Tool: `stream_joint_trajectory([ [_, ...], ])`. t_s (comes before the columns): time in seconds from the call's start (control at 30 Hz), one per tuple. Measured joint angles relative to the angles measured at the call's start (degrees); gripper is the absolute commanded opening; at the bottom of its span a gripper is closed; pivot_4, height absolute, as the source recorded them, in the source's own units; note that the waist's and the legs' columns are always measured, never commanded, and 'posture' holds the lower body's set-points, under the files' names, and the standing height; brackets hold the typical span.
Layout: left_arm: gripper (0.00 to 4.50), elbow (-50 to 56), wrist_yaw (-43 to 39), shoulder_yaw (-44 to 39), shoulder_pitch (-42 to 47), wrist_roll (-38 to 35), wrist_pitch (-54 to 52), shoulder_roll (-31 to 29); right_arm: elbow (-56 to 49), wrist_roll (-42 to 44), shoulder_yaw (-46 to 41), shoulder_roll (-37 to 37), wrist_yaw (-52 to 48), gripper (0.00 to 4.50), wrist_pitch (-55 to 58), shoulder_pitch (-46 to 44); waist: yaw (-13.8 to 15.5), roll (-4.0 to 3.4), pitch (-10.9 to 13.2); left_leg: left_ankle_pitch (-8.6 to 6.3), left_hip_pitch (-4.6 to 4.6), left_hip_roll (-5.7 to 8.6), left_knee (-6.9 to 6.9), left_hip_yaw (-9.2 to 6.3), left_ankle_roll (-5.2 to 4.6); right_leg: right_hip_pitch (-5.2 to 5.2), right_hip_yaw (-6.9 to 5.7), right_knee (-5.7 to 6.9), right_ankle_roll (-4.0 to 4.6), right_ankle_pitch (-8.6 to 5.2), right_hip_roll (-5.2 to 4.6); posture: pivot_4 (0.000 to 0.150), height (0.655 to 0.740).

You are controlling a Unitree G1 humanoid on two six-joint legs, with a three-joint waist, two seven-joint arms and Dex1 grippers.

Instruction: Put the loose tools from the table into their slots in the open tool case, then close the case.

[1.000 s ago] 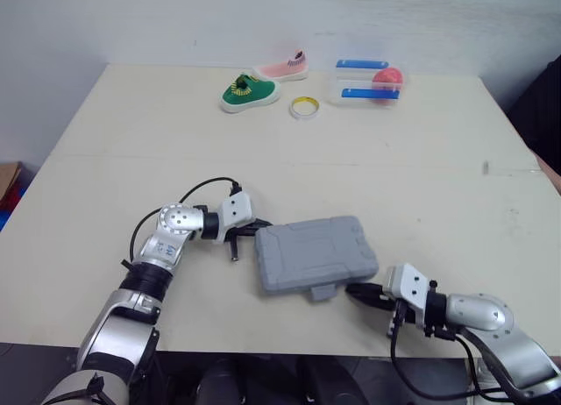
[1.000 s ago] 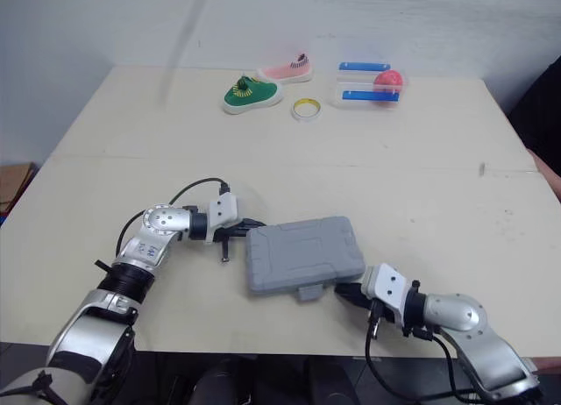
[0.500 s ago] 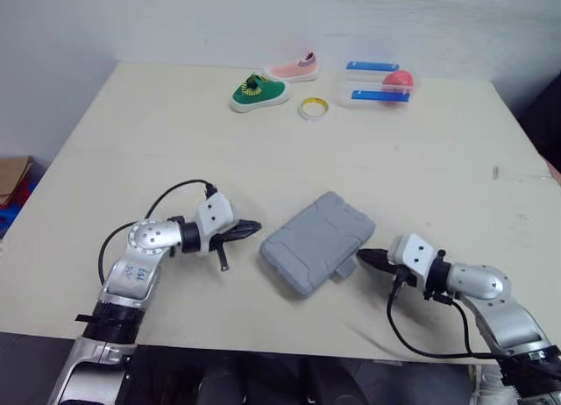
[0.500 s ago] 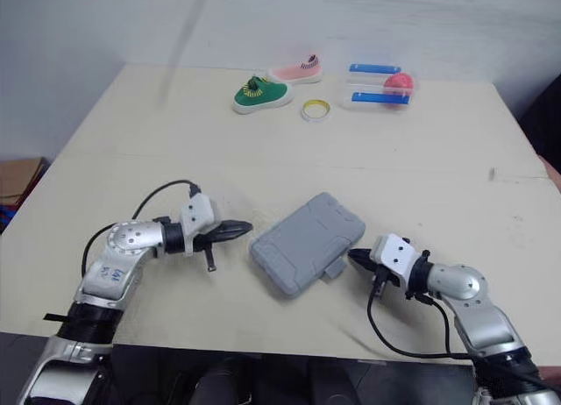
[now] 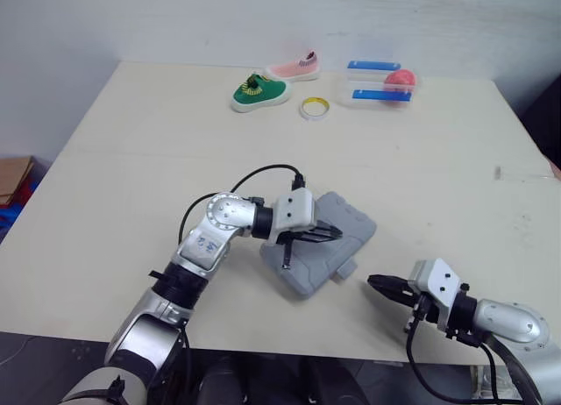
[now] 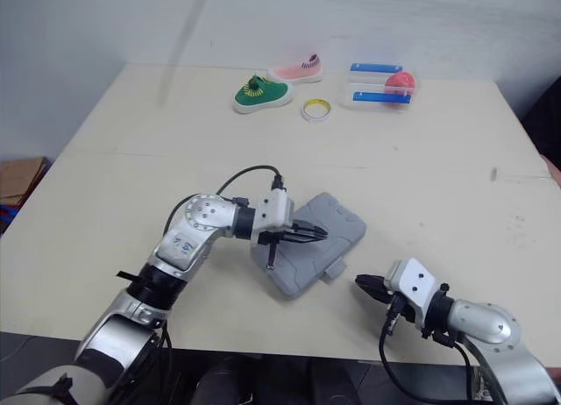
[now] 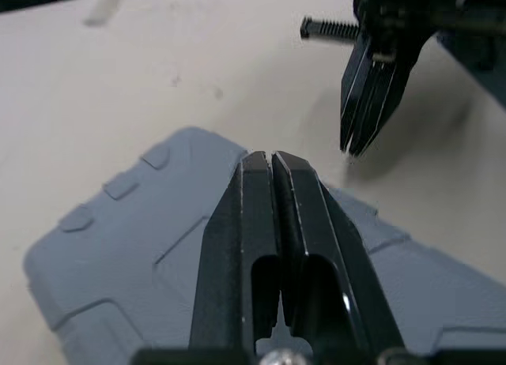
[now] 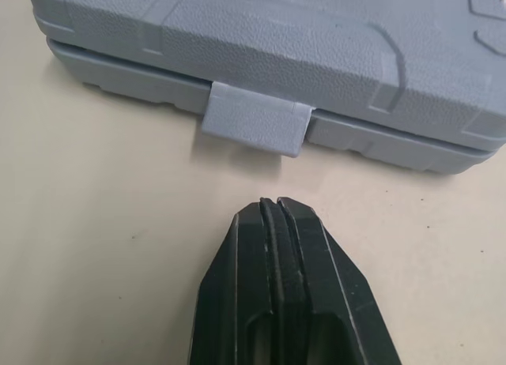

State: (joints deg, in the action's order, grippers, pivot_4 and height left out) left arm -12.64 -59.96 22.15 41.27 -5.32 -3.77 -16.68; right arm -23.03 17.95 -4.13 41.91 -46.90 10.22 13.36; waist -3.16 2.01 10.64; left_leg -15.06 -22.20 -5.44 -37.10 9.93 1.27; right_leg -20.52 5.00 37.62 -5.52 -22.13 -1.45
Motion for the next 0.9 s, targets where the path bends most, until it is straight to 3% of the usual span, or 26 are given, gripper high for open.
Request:
stream_joint_trajectory([
  [0.13, 0.05, -4.1, -1.7, 3.2, 2.0, 3.5, 3.8, 0.3, 1.1, -2.5, 3.2, -1.4, 0.5, 0.0, -0.2, -3.9, 0.0, -0.01, 0.0, -0.01, 0.01, 0.02, -0.02, 0.0, -0.01, 0.03, -0.01, -0.02, 0.0, 0.0, 0.0, 0.15, 0.74],
  [0.5, 0.05, -3.9, 0.3, 2.9, -0.6, 4.8, 4.5, 1.7, 6.8, -10.3, 10.0, -4.2, 1.6, 0.0, -2.9, -10.6, 0.0, 0.02, -0.7, -0.03, 0.15, -0.12, -0.03, 0.0, -0.07, 0.22, -0.05, -0.04, 0.0, 0.0, -0.04, 0.15, 0.74],
  [0.7, 0.05, -4.1, 1.1, 2.6, -1.4, 5.4, 3.8, 1.8, 12.3, -12.2, 11.1, -7.7, 2.6, 0.0, -3.5, -15.8, -0.2, 0.22, -0.9, -0.32, 0.99, -0.23, 0.11, 0.02, 0.06, 1.08, -0.1, -0.31, 0.27, -0.03, -0.08, 0.15, 0.74],
  [0.9, 0.05, -6.0, 0.8, 2.2, -1.2, 5.3, 4.5, 2.4, 14.3, -13.5, 11.7, -8.7, 2.4, 0.0, -3.2, -18.3, -0.2, 0.27, -1.0, -0.41, 1.04, -0.34, 0.12, 0.01, 0.09, 1.13, -0.13, -0.32, 0.31, -0.05, -0.07, 0.15, 0.74],
])
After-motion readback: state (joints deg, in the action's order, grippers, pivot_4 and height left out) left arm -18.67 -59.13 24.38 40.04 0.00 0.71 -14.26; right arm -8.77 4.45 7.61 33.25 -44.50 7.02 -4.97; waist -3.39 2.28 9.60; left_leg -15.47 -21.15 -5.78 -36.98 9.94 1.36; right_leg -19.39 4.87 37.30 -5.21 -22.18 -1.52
